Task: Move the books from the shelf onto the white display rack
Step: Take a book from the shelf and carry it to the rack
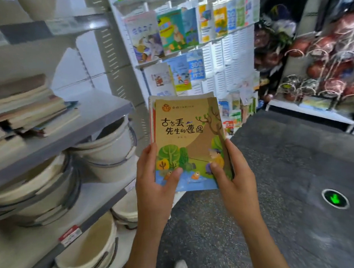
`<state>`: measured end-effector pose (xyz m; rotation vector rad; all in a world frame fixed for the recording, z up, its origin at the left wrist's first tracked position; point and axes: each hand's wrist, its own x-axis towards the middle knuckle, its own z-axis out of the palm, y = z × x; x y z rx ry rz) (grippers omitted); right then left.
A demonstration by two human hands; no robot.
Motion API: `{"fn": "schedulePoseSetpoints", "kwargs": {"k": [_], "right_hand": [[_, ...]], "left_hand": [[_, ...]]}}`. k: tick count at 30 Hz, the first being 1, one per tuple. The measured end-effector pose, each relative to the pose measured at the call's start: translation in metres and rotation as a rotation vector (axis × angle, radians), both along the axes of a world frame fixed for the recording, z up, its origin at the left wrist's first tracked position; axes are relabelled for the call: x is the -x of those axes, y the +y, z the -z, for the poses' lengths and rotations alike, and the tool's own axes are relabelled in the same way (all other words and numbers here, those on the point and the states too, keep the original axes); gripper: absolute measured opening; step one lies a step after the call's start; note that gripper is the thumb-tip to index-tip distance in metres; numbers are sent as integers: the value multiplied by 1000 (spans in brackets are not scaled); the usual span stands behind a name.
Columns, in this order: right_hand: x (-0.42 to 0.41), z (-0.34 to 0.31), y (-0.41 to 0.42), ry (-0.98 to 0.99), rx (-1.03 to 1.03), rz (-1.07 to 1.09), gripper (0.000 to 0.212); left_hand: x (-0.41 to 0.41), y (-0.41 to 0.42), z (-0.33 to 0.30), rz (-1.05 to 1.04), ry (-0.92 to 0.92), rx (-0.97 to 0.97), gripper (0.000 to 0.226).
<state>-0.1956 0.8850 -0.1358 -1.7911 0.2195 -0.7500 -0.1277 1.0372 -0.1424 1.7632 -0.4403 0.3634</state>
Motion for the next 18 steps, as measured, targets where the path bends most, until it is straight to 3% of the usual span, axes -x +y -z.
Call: {"fn": "schedulePoseSetpoints", "kwargs": {"k": [6, 18], "right_hand": [[-41, 1, -60, 7, 20, 130, 57], [-192, -26, -195, -39, -10, 326, 57]], "left_hand": [[-60, -72, 8, 158, 62, 46, 72], [-238, -227, -18, 346, -1, 67, 69]]}}
